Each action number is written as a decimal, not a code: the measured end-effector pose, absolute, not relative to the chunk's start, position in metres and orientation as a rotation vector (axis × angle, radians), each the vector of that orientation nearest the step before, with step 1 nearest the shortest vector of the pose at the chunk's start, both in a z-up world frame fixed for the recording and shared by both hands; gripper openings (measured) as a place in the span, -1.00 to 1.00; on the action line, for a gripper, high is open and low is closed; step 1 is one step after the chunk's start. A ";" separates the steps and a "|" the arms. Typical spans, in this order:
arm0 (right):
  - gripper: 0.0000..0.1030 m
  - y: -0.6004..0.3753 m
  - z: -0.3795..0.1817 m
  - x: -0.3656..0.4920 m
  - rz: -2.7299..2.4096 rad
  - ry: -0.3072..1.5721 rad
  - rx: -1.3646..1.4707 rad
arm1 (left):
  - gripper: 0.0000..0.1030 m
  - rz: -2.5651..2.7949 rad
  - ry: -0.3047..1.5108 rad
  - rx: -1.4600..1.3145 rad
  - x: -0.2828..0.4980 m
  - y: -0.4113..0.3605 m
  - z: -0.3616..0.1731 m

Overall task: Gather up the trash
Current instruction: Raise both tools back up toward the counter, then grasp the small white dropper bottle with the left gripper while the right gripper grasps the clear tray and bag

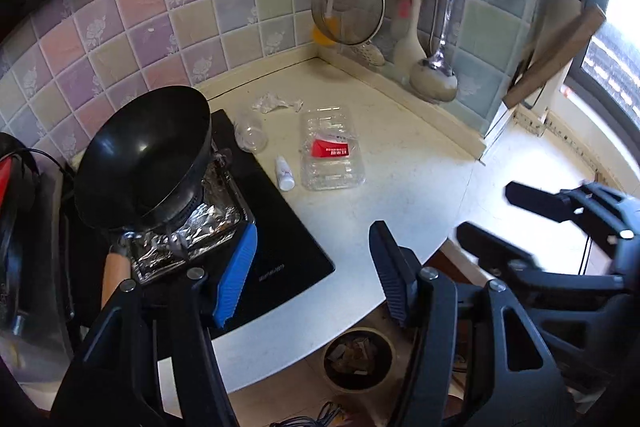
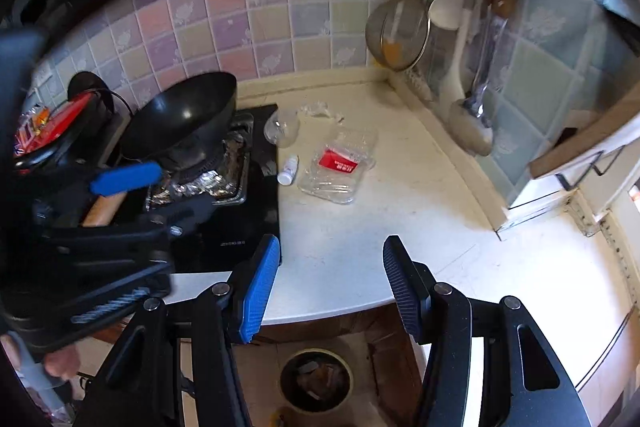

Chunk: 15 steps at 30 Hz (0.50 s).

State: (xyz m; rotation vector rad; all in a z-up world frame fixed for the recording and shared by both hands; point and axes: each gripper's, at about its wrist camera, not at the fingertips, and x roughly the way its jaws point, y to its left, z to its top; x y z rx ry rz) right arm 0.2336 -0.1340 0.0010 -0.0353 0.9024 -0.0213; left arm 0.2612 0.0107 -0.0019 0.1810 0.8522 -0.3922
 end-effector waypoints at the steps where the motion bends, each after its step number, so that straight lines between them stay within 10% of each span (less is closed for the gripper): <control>1: 0.07 -0.137 -0.006 0.241 -0.015 0.917 -0.026 | 0.08 -0.386 0.850 0.180 0.264 0.011 -0.004; 15: 0.07 -0.224 -0.128 0.385 0.045 1.078 0.251 | 0.08 -0.268 0.910 0.065 0.321 0.014 -0.071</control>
